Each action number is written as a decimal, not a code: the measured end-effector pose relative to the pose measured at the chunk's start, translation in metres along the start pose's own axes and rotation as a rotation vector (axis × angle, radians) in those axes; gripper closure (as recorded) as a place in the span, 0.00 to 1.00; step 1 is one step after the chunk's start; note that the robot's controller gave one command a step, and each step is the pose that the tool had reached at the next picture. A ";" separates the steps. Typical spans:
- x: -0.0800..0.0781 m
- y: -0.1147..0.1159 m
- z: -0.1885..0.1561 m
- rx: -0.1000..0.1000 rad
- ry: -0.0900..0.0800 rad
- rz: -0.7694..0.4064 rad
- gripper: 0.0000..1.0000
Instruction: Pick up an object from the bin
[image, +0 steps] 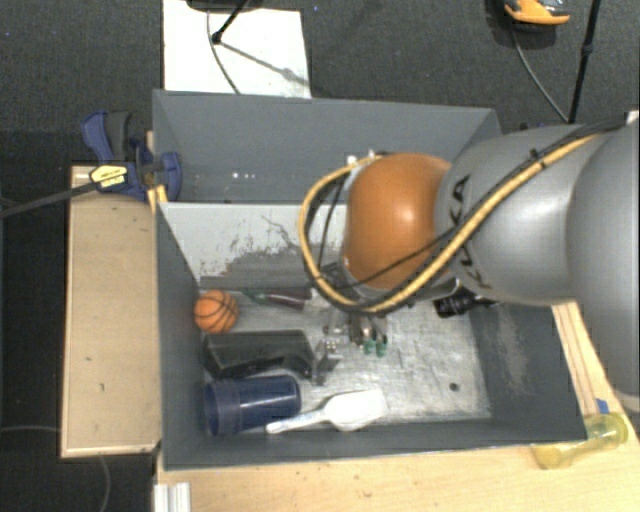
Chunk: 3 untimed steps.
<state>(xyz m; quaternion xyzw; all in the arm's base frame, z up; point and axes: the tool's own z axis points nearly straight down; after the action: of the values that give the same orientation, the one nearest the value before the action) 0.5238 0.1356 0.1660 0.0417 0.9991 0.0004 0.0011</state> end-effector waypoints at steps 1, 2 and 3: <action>-0.004 0.051 0.077 -0.017 -0.070 -0.104 1.00; -0.002 0.051 0.078 -0.016 -0.065 -0.103 1.00; 0.004 0.047 0.076 -0.012 -0.041 -0.108 1.00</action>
Offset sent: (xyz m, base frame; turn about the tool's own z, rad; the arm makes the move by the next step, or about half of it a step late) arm 0.0000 0.0000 0.0000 0.0000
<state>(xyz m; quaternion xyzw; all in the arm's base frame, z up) 0.5241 0.1832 0.0895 -0.0121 0.9997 0.0057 0.0220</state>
